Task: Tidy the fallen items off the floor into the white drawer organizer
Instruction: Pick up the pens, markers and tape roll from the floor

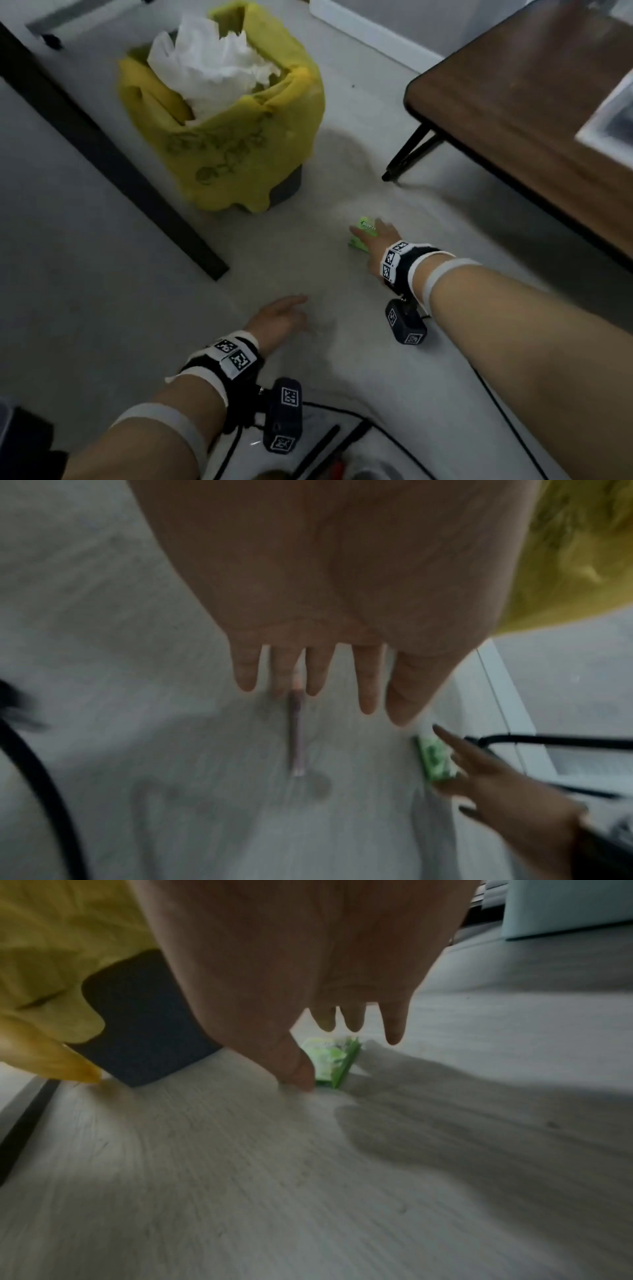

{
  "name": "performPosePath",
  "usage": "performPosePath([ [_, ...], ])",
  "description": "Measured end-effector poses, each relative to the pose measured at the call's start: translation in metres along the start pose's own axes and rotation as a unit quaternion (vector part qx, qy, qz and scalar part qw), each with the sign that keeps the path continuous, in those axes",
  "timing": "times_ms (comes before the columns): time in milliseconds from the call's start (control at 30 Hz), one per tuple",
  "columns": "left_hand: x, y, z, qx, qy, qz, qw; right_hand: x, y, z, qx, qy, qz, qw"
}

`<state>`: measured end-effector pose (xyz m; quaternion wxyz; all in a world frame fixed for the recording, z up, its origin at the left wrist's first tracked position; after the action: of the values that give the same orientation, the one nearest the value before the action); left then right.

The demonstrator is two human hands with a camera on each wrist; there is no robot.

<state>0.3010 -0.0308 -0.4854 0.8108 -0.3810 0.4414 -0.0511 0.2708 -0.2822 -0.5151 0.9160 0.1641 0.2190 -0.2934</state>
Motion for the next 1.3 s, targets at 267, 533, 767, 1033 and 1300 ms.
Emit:
performPosePath([
  [267, 0.005, 0.018, -0.019, 0.087, 0.033, -0.009, 0.996, -0.021, 0.018, -0.018, -0.085, -0.103, 0.041, 0.990],
  [533, 0.009, 0.039, -0.015, 0.286, -0.003, -0.059, 0.956, -0.048, -0.015, -0.019, -0.027, -0.116, -0.067, 0.991],
  [767, 0.007, 0.036, -0.030, 0.468, -0.026, -0.142, 0.872, -0.081, -0.020, -0.046, -0.074, -0.056, -0.049, 0.994],
  [1033, -0.012, 0.019, -0.012, 0.409, -0.088, -0.121, 0.900, -0.137, 0.012, -0.051, -0.040, -0.020, 0.015, 0.999],
  [1300, -0.057, -0.049, 0.026, 0.017, -0.227, -0.046, 0.973, -0.259, 0.115, -0.010, 0.097, 0.190, 0.227, 0.950],
])
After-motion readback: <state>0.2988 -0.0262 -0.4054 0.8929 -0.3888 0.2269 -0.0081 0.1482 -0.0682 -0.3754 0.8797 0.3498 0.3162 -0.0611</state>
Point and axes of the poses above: each hand's wrist, its own x-axis towards the middle knuckle, its own z-axis out of the back of the hand, y = z × x, the point moved 9 cm from there along x, towards the middle knuckle, and after that the axes turned 6 degrees about -y, right-handed, at the moved point
